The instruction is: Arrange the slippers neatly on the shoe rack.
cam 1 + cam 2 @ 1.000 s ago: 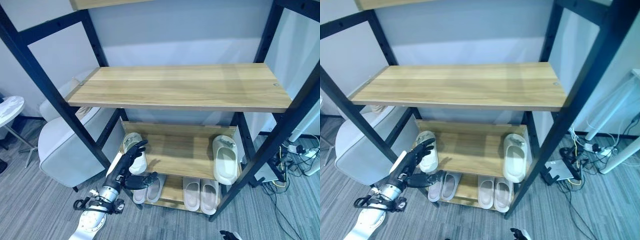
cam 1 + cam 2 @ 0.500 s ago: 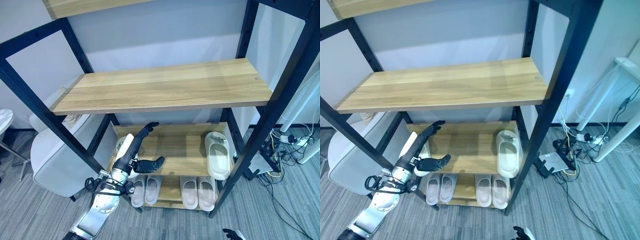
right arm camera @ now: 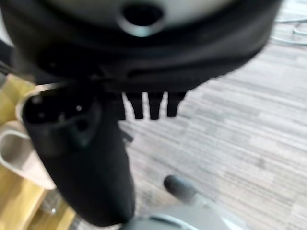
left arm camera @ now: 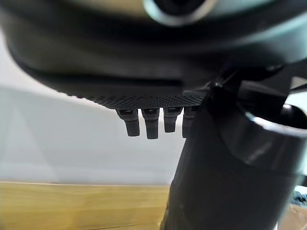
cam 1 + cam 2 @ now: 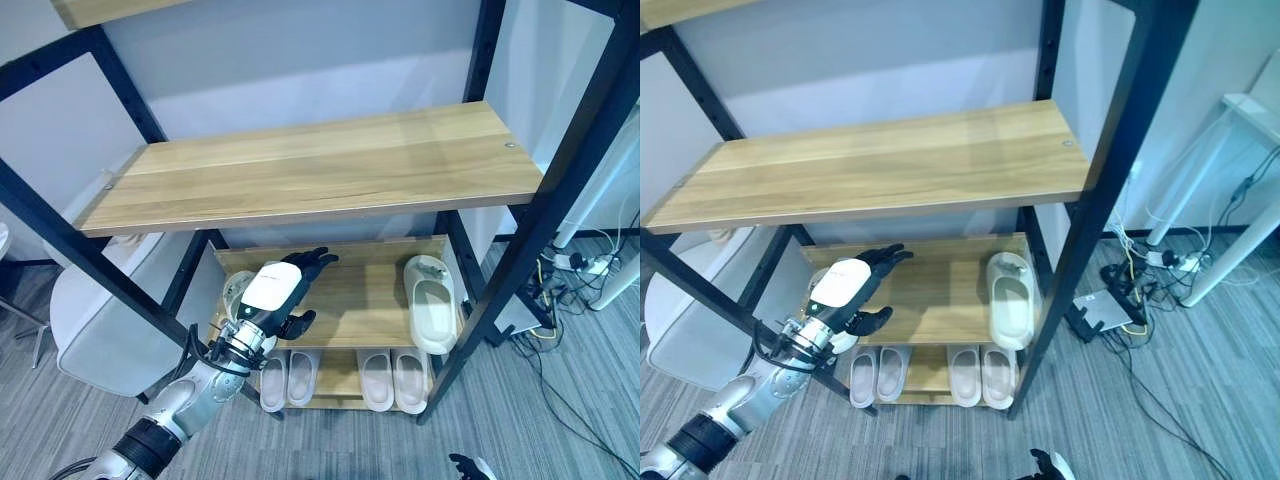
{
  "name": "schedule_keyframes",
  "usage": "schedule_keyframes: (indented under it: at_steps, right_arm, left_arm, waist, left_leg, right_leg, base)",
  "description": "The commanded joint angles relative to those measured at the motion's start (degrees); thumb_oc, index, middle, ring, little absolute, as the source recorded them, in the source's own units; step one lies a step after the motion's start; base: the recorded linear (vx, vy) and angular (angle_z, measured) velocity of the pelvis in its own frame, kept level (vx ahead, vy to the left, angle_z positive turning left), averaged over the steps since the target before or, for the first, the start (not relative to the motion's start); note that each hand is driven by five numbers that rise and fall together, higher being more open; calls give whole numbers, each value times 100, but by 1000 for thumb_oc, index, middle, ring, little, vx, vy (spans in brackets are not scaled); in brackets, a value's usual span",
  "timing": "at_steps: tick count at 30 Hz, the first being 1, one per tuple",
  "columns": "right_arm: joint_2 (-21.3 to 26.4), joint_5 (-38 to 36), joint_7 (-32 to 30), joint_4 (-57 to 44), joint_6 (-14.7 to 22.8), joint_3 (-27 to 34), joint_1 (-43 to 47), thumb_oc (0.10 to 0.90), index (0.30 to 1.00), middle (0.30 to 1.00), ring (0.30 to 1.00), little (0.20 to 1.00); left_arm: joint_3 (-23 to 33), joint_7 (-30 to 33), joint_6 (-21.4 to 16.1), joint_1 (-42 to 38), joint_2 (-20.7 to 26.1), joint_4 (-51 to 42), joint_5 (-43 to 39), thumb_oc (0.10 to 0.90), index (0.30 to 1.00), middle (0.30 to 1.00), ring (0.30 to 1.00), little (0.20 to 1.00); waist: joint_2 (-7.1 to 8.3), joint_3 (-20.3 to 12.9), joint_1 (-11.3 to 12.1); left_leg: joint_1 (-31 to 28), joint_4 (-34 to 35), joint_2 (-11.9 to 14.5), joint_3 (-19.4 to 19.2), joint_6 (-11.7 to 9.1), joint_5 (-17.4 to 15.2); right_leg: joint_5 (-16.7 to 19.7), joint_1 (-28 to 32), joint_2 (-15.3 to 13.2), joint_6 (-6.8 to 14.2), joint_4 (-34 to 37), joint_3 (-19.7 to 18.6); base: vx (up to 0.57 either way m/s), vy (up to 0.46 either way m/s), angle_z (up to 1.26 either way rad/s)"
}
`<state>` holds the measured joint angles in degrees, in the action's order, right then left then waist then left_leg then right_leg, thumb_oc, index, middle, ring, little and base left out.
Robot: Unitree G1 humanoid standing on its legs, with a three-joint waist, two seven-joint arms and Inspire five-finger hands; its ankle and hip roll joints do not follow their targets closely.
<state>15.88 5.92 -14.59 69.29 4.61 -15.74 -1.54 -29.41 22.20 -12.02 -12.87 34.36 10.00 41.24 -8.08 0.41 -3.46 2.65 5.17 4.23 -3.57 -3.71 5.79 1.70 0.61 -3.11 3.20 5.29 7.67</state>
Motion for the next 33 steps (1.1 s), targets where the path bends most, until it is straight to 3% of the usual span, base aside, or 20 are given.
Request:
schedule_keyframes:
  at_steps: [1,20,33]
  right_arm:
    - [-226,-39,-118,47,131,-209,0,800,900,900,900,900]
    - [-131,69,-163,158,102,-265,102,800,900,900,900,900]
    - [-188,76,-106,316,54,-256,79,800,900,900,900,900]
  left_arm:
    - [479,693,269,-1041,81,137,309,800,900,900,900,900]
    - [965,1097,857,-1214,232,1297,229,800,900,900,900,900]
    - [1263,1165,1003,-1142,432,1368,204,800,900,900,900,900]
  waist:
    - [360,99,-33]
    - [363,10,-48]
    - [405,-69,-16]
  left_leg:
    - [-273,-17,-270,9,8,-759]
    - [74,-17,-266,-21,-6,-674]
    - [351,-17,-249,-44,-14,-586]
  right_leg:
    - [-174,-204,-437,647,-29,-92]
    - [-73,-586,-414,624,-29,-171]
    - [-9,-865,-411,594,-29,-197]
  base:
    - [0,0,0]
    - [-1,-1,0]
    - [0,0,0]
